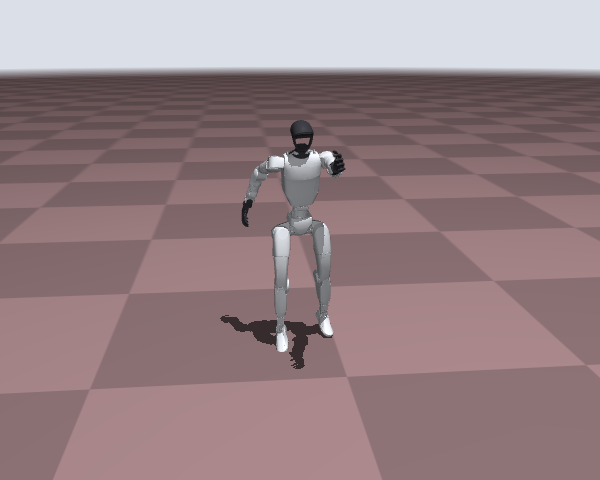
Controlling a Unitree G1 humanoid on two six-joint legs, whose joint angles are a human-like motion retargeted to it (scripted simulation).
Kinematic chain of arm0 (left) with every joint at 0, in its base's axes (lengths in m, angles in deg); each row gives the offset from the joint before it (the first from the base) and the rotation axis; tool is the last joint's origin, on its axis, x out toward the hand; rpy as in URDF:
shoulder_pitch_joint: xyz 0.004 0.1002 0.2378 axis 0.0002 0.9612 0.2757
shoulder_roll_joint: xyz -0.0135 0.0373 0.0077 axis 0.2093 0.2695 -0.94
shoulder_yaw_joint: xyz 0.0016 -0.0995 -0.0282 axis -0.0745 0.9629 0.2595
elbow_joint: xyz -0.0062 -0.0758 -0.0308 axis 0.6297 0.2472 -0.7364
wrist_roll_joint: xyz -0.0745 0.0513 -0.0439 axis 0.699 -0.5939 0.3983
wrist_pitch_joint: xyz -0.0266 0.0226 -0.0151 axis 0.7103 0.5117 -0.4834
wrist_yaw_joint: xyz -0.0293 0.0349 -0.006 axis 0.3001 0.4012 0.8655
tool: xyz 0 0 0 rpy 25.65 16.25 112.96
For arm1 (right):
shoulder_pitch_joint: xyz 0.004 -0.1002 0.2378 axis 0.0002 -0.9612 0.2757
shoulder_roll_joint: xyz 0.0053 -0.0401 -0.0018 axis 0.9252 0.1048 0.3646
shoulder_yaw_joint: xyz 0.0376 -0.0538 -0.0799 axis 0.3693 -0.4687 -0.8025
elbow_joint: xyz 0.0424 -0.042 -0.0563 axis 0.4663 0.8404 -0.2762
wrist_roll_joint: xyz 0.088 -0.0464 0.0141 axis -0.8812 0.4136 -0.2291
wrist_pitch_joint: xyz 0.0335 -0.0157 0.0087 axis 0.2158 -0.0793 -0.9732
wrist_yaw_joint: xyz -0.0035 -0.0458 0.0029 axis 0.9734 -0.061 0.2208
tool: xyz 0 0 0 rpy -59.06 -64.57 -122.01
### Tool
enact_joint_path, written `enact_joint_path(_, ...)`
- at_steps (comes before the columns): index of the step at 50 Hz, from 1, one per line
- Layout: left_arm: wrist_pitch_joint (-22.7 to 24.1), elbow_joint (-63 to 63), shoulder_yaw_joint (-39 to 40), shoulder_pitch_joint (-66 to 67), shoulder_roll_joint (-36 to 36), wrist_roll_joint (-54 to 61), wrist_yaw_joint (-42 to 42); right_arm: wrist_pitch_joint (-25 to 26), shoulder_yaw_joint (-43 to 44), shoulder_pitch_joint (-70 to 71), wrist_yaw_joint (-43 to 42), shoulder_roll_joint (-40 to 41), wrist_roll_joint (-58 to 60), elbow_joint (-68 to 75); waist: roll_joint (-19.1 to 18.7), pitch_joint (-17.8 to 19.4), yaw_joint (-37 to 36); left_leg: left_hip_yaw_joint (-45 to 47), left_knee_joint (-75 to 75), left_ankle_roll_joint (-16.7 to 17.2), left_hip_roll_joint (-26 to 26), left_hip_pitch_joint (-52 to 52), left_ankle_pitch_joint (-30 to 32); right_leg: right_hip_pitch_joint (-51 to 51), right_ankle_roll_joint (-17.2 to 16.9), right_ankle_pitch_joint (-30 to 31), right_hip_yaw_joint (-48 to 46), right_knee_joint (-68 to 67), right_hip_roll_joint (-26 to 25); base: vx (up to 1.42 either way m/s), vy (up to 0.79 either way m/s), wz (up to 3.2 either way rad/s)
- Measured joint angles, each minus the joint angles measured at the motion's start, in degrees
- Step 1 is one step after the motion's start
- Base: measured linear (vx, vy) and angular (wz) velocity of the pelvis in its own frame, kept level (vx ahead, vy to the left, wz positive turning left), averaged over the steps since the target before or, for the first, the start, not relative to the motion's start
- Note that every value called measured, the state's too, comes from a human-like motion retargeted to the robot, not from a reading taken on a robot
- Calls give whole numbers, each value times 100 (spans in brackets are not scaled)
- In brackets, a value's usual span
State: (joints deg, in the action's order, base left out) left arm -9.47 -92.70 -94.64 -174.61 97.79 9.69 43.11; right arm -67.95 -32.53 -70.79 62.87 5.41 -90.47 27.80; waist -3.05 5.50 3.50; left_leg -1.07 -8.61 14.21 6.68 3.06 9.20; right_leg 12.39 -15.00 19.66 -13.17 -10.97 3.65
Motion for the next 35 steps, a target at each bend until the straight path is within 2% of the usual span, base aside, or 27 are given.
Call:
enact_joint_path(3, -189, -498, -172, -1852, 429, -144, 256, 69, -1252, 141, 171, 109, 1091, 926, 68, 114, -543, 236, 264, -432, -285, 665, -82, -524, 0, -462, 66, -702, 360, -1, 27, -219)
enact_joint_path(5, -181, -677, -699, -2622, 898, -125, 289, 175, -1691, 260, 277, 84, 1368, 1279, 139, 101, -824, 421, 490, -521, -320, 1157, -396, -777, 0, -651, 219, -1060, 591, -4, 7, -237)
enact_joint_path(7, -193, -583, -1436, -2976, 1576, 45, 162, 336, -1205, 438, 650, 12, 1309, 1482, 250, 36, -969, 657, 578, -480, -183, 1723, -921, -1003, 0, -717, 624, -1219, 680, -6, -7, -236)
enact_joint_path(8, -252, -474, -1790, -3111, 1929, 190, 278, 429, -1051, 498, 423, -6, 932, 1532, 270, 22, -1047, 741, 542, -478, -135, 2026, -1079, -1143, 0, -847, 859, -1247, 755, -7, -1, -214)
enact_joint_path(10, -262, -323, -2401, -3426, 2516, 551, 26, 542, -747, 659, 243, -82, 300, 1503, 456, 34, -1146, 800, -77, -561, -262, 2795, -914, -1425, 0, -1865, 1138, -1318, 1229, -11, 12, -166)
enact_joint_path(12, -222, -127, -2884, -3836, 2995, 627, -178, 562, -622, 993, 43, -65, 36, 1496, 761, 299, -1073, 958, -2703, -736, -397, 4171, -1375, -1714, 125, -3807, 825, -1667, 2036, -12, 15, -97)
enact_joint_path(13, -122, 85, -3052, -4010, 3185, 585, -263, 526, -624, 1259, -99, 13, 51, 1557, 743, 598, -1138, 967, -4186, -646, -130, 4722, -1837, -1873, 374, -4744, 709, -2022, 2152, -12, 4, -91)
enact_joint_path(15, 283, 919, -3342, -4069, 3627, 1244, -45, 573, -978, 2314, -689, 160, -197, 2052, 812, 1165, -1154, 916, -5905, -554, 35, 5454, -2079, -1657, 903, -6149, 777, -3392, 2504, -16, -1, -51)
enact_joint_path(17, 567, 2019, -2947, -3411, 3928, 1684, 8, 752, -1232, 3751, -1186, 499, -423, 2662, 986, 1414, -1089, 1001, -6422, -690, 12, 5654, -2228, -1354, 1195, -6522, 969, -4409, 2744, -4, 3, 16)
enact_joint_path(18, 676, 2684, -2567, -2729, 4091, 1824, 13, 797, -1182, 4496, -1448, 710, -663, 2866, 1058, 1392, -1038, 1024, -6444, -710, -61, 5669, -2236, -1362, 1190, -6494, 932, -4500, 2812, 11, 6, 39)
enact_joint_path(20, 779, 4062, -1241, -425, 4246, 1798, -46, 582, -789, 5660, -1887, 1033, -1212, 2717, 1043, 1165, -1104, 1050, -6116, -584, -162, 5403, -2150, -1696, 1054, -6065, 758, -3961, 2762, 24, 6, 32)
enact_joint_path(22, 740, 5006, 366, 2664, 3696, 1331, -374, 122, -586, 6380, -2008, 1067, -1166, 1941, 822, 761, -1379, 1043, -5070, -527, -258, 4688, -1872, -2006, 919, -4823, 713, -3107, 2480, 30, 6, 3)
enact_joint_path(23, 630, 5247, 972, 4135, 3253, 1022, -637, 128, -657, 6699, -1788, 976, -678, 1516, 699, 517, -1561, 1017, -4291, -575, -302, 4242, -1599, -1967, 884, -3974, 811, -2795, 2295, 27, 6, -15)
enact_joint_path(25, 400, 5172, 1766, 6653, 2232, 276, -1064, -112, -683, 7487, -1975, 908, -273, 761, 455, 61, -1819, 762, -2083, -493, -406, 3145, -504, -1778, 669, -2301, 1009, -2171, 1775, 21, 4, -13)
enact_joint_path(27, 213, 4259, 2136, 8460, 1256, -437, -1388, -739, -495, 8337, -2717, 958, -863, 99, 47, -236, -1968, 478, 122, -64, -143, 1921, 734, -1823, 411, -1631, 1058, -1428, 1006, 17, 7, 30)
enact_joint_path(28, 65, 3596, 2281, 9121, 817, -721, -1594, -871, -437, 8827, -2854, 884, -1021, -132, 0, -319, -1941, 577, 891, 43, -182, 1444, 1024, -1797, 237, -1650, 983, -1193, 891, 10, 15, 109)
enact_joint_path(30, -197, 2063, 2606, 10122, 120, -1107, -1933, -996, -454, 9940, -3008, 575, -1239, -399, 53, -522, -1766, 904, 1333, 79, -348, 1024, 691, -1470, 49, -1713, 610, -856, 835, 1, 10, 170)
enact_joint_path(32, -393, 412, 2873, 10688, -212, -1167, -2016, -923, -779, 11314, -3063, 49, -1246, -311, 133, -611, -1627, 859, 1171, 79, -355, 721, 234, -943, 81, -1704, 379, -572, 664, -9, -10, 182)
enact_joint_path(35, -433, -1732, 3071, 11168, -230, -1547, -2212, -799, -1784, 13426, -2904, -1030, -1123, 115, 393, -474, -1356, 326, -8, 60, -568, 561, -231, -121, 59, -2003, 326, -274, 728, -12, -8, 221)
